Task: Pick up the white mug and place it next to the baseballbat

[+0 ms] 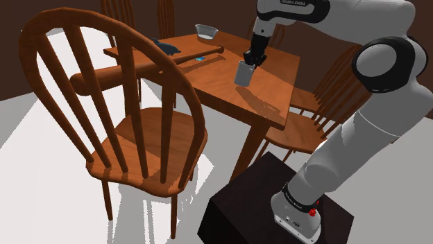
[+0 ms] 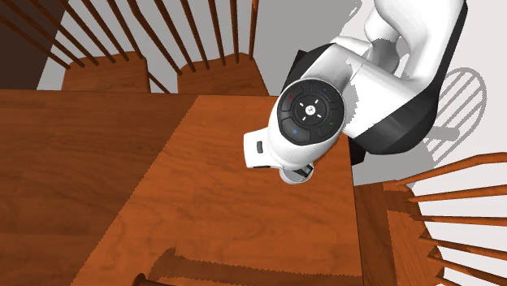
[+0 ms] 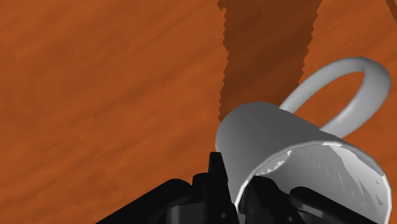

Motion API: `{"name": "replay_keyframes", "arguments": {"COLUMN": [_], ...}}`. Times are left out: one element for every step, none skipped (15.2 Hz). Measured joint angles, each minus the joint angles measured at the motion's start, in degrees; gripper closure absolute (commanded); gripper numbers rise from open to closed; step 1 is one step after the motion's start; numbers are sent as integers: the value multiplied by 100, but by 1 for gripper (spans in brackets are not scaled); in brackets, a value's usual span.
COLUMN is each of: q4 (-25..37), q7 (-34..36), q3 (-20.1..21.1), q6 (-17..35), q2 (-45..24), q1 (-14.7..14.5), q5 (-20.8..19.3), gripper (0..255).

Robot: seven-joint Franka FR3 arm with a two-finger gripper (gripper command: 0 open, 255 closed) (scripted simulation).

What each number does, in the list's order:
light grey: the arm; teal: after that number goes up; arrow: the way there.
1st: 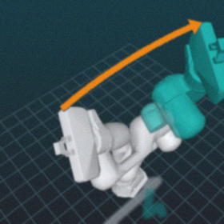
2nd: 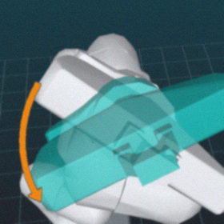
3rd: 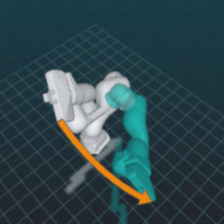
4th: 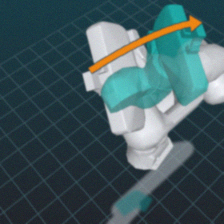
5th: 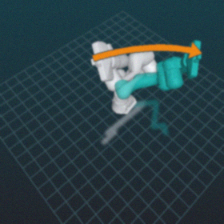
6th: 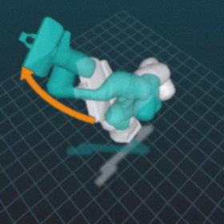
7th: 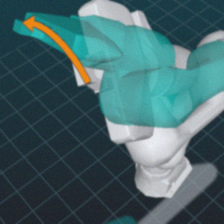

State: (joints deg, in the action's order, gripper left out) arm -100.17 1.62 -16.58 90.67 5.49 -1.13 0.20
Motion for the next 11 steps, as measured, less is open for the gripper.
{"name": "replay_keyframes", "arguments": {"q4": [-2, -3, -4, -4, -4, -4, -4, -4, -4, 135, 332], "q7": [1, 1, 1, 1, 1, 1, 1, 1, 1, -21, -30], "q3": [0, 0, 0, 0, 0, 0, 0, 0, 0, -12, -18], "q6": [2, 5, 6, 6, 7, 7, 7, 7, 7, -93, -234], "q2": [0, -1, -1, -1, -1, -1, -1, -1, -1, -40, -97], "q1": [0, 0, 0, 0, 0, 0, 0, 0, 0, 8, 10], "q5": [0, 0, 0, 1, 1, 1, 1, 1, 1, 8, 23], "gripper": [255, 255, 0, 0, 0, 0, 0, 0, 0, 0, 0]}}
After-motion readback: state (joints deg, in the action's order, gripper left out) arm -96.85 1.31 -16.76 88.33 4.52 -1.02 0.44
